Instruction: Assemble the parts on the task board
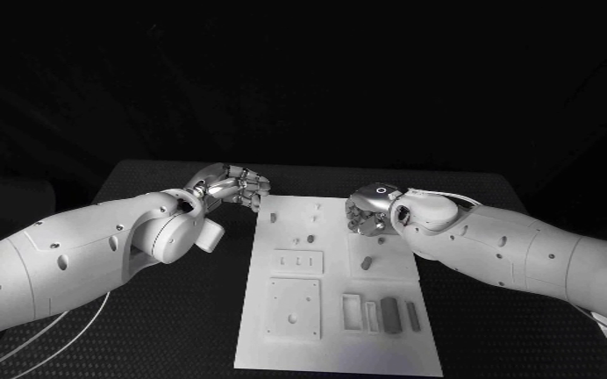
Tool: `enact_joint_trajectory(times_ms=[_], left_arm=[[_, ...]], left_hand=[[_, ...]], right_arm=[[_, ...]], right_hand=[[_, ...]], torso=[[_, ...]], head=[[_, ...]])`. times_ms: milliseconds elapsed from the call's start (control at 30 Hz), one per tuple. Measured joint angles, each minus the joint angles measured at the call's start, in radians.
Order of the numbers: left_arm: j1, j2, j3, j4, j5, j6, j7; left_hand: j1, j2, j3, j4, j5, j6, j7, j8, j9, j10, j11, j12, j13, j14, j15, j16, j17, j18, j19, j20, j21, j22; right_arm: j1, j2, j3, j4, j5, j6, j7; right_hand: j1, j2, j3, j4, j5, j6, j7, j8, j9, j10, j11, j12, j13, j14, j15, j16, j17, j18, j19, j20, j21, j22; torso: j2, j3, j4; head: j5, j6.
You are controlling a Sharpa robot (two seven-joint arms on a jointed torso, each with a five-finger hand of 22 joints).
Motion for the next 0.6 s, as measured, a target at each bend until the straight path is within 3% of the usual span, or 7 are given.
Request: enact_joint_trajectory(times_ms=[600], left_arm=[[0.000, -0.002, 0.000, 0.003, 0.000, 0.005, -0.006]], left_hand=[[0.000, 0.000, 0.000, 0.000, 0.000, 0.000, 0.000, -0.004, 0.001, 0.000, 0.000, -0.004, 0.002, 0.000, 0.000, -0.004, 0.002, 0.000, -0.006, -0.002, 0.000, 0.002]], right_arm=[[0.000, 0.023, 0.001, -0.020, 0.001, -0.011, -0.001]], right_hand=[[0.005, 0.005, -0.003, -0.003, 0.000, 0.026, -0.011, 0.000, -0.001, 0.031, -0.012, 0.001, -0.003, 0.011, -0.004, 0.027, 0.011, 0.000, 0.013, -0.006, 0.030, 0.000]], torso=[[0.007, -0.0005, 0.0028]], head=[[0.000, -0.001]])
